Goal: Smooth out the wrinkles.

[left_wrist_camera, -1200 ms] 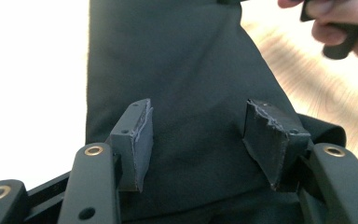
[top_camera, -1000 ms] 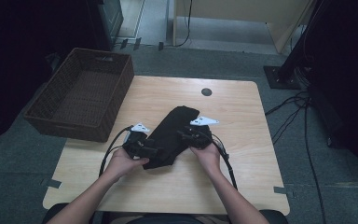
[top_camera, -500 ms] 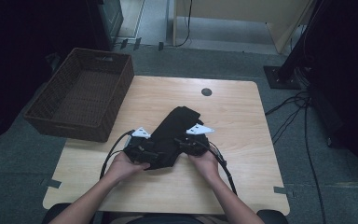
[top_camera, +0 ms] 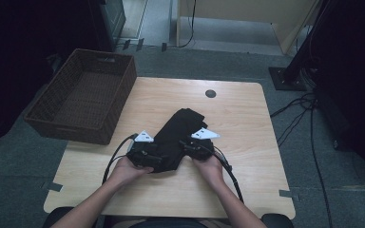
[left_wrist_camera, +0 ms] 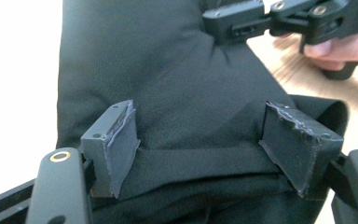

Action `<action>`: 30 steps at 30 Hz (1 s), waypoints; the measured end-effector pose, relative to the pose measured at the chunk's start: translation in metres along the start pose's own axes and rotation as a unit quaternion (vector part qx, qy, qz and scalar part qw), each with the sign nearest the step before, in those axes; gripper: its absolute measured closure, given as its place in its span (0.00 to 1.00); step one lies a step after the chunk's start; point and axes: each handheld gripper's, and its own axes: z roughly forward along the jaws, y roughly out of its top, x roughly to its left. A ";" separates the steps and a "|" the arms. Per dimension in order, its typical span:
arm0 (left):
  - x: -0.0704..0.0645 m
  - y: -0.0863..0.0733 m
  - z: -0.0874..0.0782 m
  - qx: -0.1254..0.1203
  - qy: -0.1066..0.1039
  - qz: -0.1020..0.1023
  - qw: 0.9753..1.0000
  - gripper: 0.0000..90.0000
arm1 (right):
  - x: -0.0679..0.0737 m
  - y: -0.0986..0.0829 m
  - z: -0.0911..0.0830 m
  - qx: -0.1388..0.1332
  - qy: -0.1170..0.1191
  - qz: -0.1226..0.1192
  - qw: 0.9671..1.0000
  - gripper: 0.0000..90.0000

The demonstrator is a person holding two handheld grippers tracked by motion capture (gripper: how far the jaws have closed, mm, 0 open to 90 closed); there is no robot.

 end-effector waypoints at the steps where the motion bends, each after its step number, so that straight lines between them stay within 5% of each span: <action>1: 0.002 0.004 -0.005 0.003 -0.012 -0.008 1.000 0.30 | 0.000 0.000 0.000 0.000 0.001 0.001 1.000 0.62; 11: 0.009 0.026 -0.021 0.007 -0.035 -0.014 0.999 0.29 | -0.006 0.007 -0.009 0.000 0.012 0.025 1.000 0.50; 30: 0.035 0.054 -0.038 -0.005 -0.009 -0.029 1.000 0.30 | 0.014 0.026 -0.010 -0.006 0.028 0.001 1.000 0.46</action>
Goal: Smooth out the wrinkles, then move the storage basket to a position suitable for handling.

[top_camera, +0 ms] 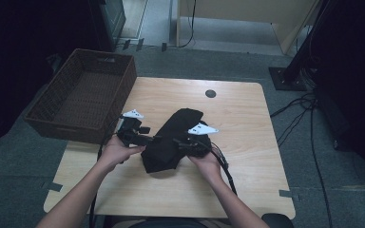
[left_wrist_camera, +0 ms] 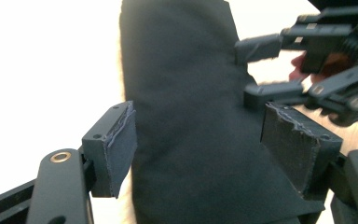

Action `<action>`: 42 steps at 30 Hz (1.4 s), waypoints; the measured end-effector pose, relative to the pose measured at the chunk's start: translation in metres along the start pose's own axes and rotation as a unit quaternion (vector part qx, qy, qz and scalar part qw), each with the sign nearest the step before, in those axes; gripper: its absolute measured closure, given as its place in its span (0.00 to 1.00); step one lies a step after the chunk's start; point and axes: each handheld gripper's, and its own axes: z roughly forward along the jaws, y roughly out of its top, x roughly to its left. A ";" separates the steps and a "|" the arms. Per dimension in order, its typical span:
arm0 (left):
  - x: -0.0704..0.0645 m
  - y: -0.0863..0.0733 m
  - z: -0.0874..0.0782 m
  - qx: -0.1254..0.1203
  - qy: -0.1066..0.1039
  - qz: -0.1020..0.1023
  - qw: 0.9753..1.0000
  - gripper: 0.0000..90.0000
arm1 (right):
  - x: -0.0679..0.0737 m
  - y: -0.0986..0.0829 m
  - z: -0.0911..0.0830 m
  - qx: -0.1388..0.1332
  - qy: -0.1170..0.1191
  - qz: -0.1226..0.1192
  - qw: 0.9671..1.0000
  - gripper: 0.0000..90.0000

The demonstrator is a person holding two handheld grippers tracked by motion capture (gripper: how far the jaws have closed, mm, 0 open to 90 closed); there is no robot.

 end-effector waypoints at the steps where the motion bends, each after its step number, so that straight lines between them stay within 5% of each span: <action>1: 0.003 0.003 -0.002 0.001 0.003 -0.001 1.000 0.30 | -0.002 -0.003 0.004 0.009 0.001 0.007 1.000 0.46; 33: 0.025 0.035 -0.024 0.006 0.034 -0.016 0.999 0.31 | -0.018 -0.025 0.004 0.026 0.014 0.009 1.000 0.51; 42: 0.036 0.057 -0.040 0.003 0.061 -0.015 0.998 0.34 | -0.018 -0.025 0.004 0.025 0.014 0.011 1.000 0.51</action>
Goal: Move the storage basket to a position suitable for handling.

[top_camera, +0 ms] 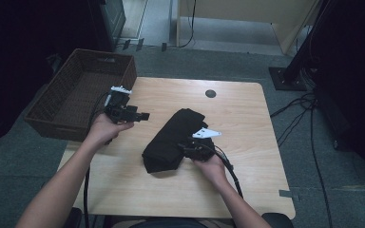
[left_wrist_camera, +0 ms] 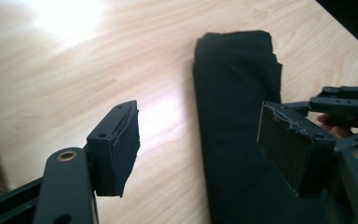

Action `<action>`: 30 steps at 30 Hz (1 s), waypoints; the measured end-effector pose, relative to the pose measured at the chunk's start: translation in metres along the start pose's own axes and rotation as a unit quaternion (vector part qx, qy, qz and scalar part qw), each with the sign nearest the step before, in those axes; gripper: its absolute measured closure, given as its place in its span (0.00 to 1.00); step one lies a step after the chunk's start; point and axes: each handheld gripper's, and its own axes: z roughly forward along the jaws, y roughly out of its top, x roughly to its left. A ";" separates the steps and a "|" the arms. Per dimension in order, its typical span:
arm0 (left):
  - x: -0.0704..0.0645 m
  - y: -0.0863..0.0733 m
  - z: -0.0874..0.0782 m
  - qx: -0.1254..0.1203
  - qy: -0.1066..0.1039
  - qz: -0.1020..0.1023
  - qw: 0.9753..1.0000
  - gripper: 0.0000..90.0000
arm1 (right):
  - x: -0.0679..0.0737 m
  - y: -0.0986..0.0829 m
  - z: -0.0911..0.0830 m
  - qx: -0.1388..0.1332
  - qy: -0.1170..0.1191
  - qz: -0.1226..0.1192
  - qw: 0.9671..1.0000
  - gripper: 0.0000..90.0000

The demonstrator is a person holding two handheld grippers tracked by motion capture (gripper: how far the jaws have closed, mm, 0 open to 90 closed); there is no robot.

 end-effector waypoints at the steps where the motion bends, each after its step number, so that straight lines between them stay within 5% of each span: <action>1: 0.003 0.003 -0.002 0.001 0.002 0.001 1.000 0.34 | 0.000 0.000 0.000 0.000 0.000 0.000 1.000 0.51; 8: 0.031 0.023 -0.009 0.000 0.037 -0.021 0.999 0.35 | 0.000 0.000 0.000 -0.001 -0.001 0.000 1.000 0.51; 21: 0.070 0.051 -0.001 0.006 0.068 -0.033 0.997 0.37 | 0.000 0.000 0.000 -0.001 0.000 0.003 1.000 0.51; 30: 0.108 0.047 -0.001 0.001 0.094 -0.068 0.993 0.38 | 0.000 -0.001 0.000 -0.003 0.000 0.004 1.000 0.51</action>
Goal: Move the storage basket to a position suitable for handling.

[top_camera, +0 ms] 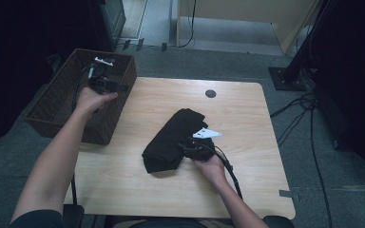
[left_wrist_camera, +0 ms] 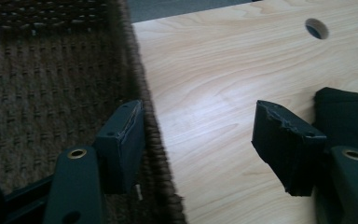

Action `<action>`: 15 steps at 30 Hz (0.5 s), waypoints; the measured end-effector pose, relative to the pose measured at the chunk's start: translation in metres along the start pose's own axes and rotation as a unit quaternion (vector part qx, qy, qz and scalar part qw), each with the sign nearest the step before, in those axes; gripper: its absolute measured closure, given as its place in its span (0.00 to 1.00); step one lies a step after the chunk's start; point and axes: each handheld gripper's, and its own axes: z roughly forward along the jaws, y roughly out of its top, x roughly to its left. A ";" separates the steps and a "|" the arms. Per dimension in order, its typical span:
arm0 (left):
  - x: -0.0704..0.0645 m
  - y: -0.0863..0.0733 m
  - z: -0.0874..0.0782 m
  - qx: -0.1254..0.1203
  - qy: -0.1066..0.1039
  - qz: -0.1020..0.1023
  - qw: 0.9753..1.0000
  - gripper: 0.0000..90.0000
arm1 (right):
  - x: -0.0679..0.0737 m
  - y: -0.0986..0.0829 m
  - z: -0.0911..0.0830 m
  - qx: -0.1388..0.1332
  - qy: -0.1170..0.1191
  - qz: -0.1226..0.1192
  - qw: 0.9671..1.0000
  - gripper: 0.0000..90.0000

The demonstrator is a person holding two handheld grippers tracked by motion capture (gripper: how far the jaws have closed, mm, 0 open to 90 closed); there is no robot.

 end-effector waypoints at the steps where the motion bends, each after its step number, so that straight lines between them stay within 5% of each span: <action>1: 0.002 -0.001 0.001 0.000 0.002 -0.004 1.000 0.39 | 0.000 0.000 0.000 -0.001 0.001 0.001 1.000 0.51; 10: 0.018 -0.012 0.015 0.025 0.012 -0.027 0.999 0.39 | 0.000 -0.001 0.000 -0.002 0.002 0.003 1.000 0.51; 15: 0.018 -0.018 0.019 0.030 -0.002 -0.028 0.999 0.55 | 0.000 0.000 0.000 -0.002 0.001 0.004 1.000 0.51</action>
